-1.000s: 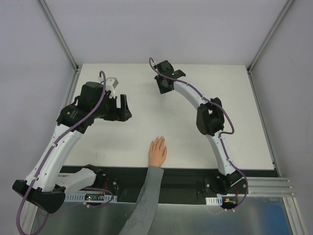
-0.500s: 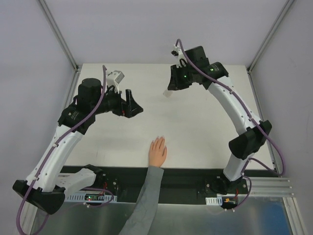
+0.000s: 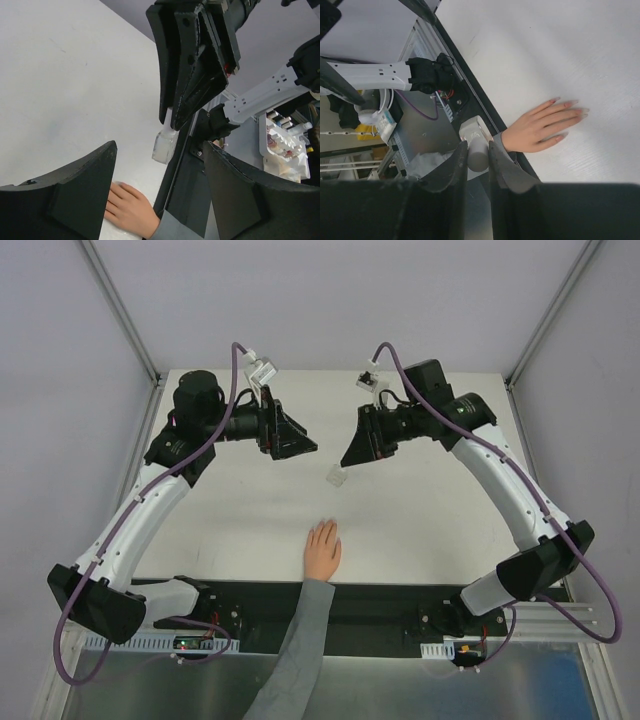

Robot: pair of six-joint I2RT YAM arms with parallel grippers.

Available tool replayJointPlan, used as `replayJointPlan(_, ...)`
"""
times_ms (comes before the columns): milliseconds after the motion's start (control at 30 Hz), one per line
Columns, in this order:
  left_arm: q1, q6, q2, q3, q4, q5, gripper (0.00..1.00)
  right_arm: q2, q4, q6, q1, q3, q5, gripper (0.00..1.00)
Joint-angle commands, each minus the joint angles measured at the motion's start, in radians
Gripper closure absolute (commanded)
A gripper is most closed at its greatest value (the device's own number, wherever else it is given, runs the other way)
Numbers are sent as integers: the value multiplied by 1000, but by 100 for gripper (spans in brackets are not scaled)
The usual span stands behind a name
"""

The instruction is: Paint the nails

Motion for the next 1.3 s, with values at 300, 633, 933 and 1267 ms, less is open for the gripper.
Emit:
replayJointPlan(300, -34, 6, 46, -36, 97, 215, 45, 41, 12, 38, -10, 196, -120, 99)
replayJointPlan(633, -83, -3, 112, 10, 96, 229, 54, 58, 32, 51, -7, 217, -143, 99)
replayJointPlan(933, -97, -14, 129, 31, 96, 244, 63, 52, 46, 52, 6, 214, -132, 99)
replayJointPlan(1267, -112, -43, 152, 50, 97, 287, 83, 41, 61, 52, 18, 208, -110, 99)
